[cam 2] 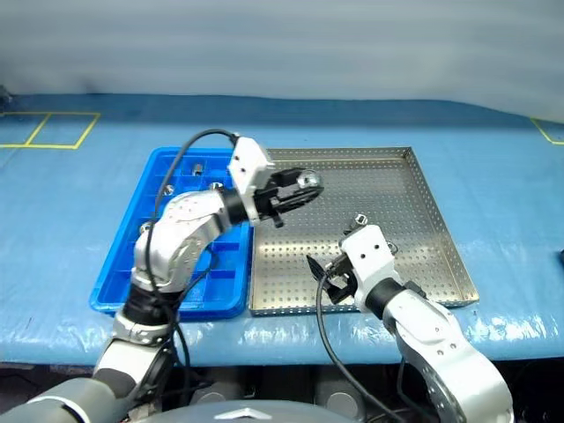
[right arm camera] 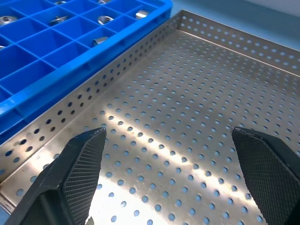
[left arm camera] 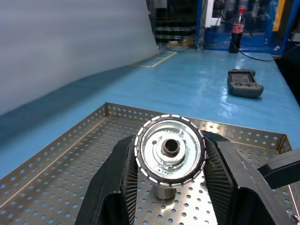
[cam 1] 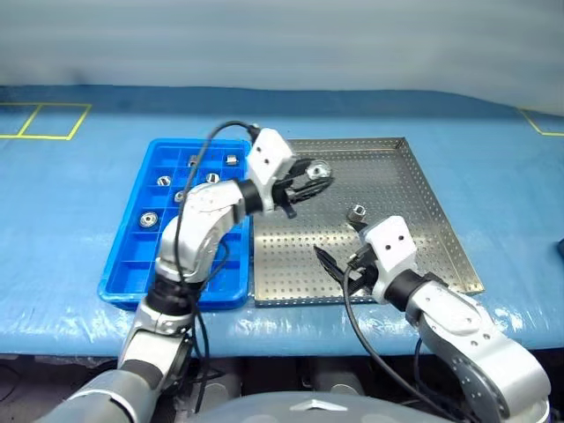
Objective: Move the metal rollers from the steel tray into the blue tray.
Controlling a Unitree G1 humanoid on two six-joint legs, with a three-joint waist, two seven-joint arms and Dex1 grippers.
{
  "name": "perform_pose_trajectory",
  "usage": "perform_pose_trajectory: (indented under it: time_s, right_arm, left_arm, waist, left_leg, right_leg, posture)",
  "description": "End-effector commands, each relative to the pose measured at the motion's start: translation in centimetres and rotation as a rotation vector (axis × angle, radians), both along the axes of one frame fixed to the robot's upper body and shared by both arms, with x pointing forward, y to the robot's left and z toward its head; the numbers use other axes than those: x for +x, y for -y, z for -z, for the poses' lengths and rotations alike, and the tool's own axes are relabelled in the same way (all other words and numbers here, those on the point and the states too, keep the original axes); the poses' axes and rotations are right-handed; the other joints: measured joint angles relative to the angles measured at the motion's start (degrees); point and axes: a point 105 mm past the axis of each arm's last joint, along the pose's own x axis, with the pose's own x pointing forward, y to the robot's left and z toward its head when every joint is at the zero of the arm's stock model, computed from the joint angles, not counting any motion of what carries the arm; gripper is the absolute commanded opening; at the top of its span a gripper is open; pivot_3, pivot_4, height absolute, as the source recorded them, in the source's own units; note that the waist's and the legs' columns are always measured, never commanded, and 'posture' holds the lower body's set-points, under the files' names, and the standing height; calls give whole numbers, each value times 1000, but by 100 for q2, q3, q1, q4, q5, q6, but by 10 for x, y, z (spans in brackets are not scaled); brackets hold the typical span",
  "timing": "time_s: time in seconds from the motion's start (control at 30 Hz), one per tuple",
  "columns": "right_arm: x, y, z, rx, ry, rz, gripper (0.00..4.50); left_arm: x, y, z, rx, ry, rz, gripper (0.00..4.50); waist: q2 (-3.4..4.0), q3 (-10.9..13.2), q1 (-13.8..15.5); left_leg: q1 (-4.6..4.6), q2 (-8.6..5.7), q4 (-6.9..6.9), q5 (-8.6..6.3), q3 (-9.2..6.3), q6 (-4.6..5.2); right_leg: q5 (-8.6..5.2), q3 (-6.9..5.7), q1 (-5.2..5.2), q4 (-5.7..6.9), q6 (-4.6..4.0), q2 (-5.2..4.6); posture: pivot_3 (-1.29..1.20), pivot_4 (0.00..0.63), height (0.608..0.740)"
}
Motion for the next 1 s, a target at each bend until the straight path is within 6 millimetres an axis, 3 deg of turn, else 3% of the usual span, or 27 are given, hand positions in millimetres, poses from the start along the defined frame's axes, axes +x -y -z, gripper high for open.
perform_pose_trajectory:
  time_s: [0.03, 0.13, 0.23, 0.37, 0.53, 1.0]
  right_arm:
    - [5, -18, -7, -1, 26, -113, 4500]
    - [9, -26, -8, -2, 31, -165, 4500]
    - [18, -50, -10, -2, 45, -275, 4500]
    - [22, -72, -14, 17, 65, -395, 4500]
    - [22, -84, -9, -4, 60, -492, 4500]
    - [19, -96, -6, 9, 47, -566, 4500]
  left_arm:
    - [-10, -28, -15, -3, 73, -90, 1689]
    - [-13, -46, -8, 34, 52, -169, 1689]
    - [-17, -85, 6, 85, 24, -368, 1689]
    - [-28, -116, 25, 140, -16, -525, 1689]
    - [-43, -148, 40, 179, -53, -715, 1689]
    - [-69, -173, 79, 193, -244, -876, 1689]
  waist:
    - [-2, 1, 71]
    - [-3, 4, 224]
    - [-1, 7, 317]
    - [-5, 14, 484]
    - [-7, 19, 760]
    - [-4, 21, 1467]
  left_leg:
    - [0, 0, 1, 0, 0, 0]
    - [-3, -1, 0, 1, -1, -1]
    - [-7, -6, 0, -1, -1, 0]
    - [-8, -3, -2, 0, -8, -1]
    - [-10, -4, -8, 0, -14, -1]
    - [-12, -9, -11, -4, -11, -8]
  right_leg:
    - [0, 0, 0, 0, 0, 0]
    - [0, -2, -1, -4, 0, -1]
    - [1, -4, -2, -9, 1, -9]
    - [1, -11, -4, -7, -1, -7]
    - [-2, -20, -4, -9, -14, -13]
    - [-11, -53, -24, -13, -18, -44]
  posture:
    - [218, 150, 740]
    - [257, 150, 740]
    - [311, 150, 740]
    - [377, 150, 740]
    - [439, 150, 740]
    - [478, 150, 740]
